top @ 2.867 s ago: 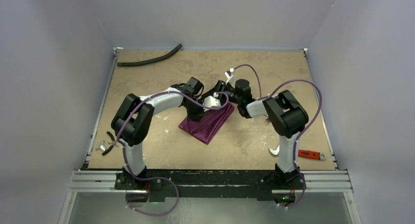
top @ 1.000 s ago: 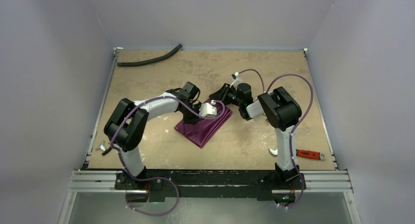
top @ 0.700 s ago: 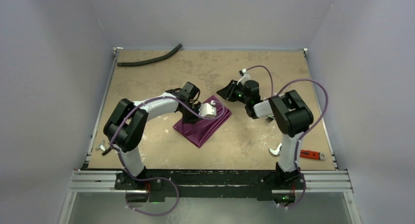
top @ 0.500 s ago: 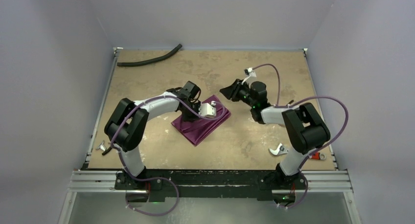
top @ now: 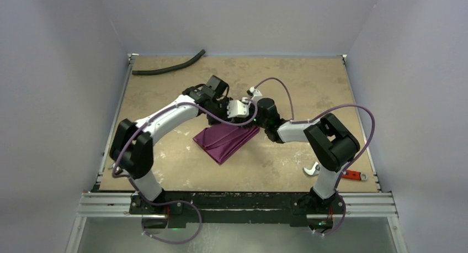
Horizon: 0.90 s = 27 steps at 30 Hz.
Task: Fold the napkin into a case and place the utensils inside
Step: Smooth out the 2/3-rectangle-folded napkin at the center of the board, then rotate the 2/3-rectangle-folded napkin at the center of the board.
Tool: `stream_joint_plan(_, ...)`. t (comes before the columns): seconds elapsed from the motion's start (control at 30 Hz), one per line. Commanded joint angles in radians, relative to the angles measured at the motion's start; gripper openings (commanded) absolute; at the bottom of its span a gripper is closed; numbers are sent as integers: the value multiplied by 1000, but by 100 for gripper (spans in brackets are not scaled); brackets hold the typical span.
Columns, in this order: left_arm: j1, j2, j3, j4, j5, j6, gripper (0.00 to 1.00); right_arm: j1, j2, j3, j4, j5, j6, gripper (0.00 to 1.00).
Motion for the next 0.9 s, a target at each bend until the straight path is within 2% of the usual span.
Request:
stream_joint_plan(0.0, 3, -196, 49, -27, -34, -186, 47, 23, -37, 45, -42, 44, -40, 21)
stream_joint_plan(0.1, 8, -313, -20, 31, -93, -312, 53, 59, -71, 27, -69, 86, -69, 18)
stream_joint_plan(0.13, 14, -356, -41, 55, -113, -348, 59, 72, -83, 21, -78, 106, -81, 17)
stream_joint_plan(0.17, 29, -396, -58, 83, -108, -374, 77, 85, -94, 12, -85, 126, -90, 17)
stream_joint_plan(0.23, 79, -471, -101, 145, -99, -467, 87, 104, -113, -10, -89, 156, -100, 15)
stream_joint_plan(0.3, 92, -528, -173, 234, -190, -581, 98, 109, -125, -33, -79, 169, -105, 13)
stream_joint_plan(0.33, 92, -539, -202, 230, -181, -593, 99, 110, -128, -39, -75, 170, -109, 12)
stream_joint_plan(0.47, 94, -467, -270, 159, -147, -631, 98, 135, -144, -59, -59, 167, -123, 6)
stream_joint_plan(0.53, 97, -434, -314, 178, -157, -660, 95, 158, -149, -77, -46, 166, -121, 3)
stream_joint_plan(0.63, 100, -413, -382, 243, -159, -698, 83, 203, -133, -104, -25, 173, -117, 0)
stream_joint_plan(0.77, 101, -350, -393, 260, -159, -763, 58, 237, -91, -133, 19, 169, -93, 0)
stream_joint_plan(0.87, 102, -324, -397, 262, -151, -784, 52, 255, -72, -142, 35, 174, -85, 0)
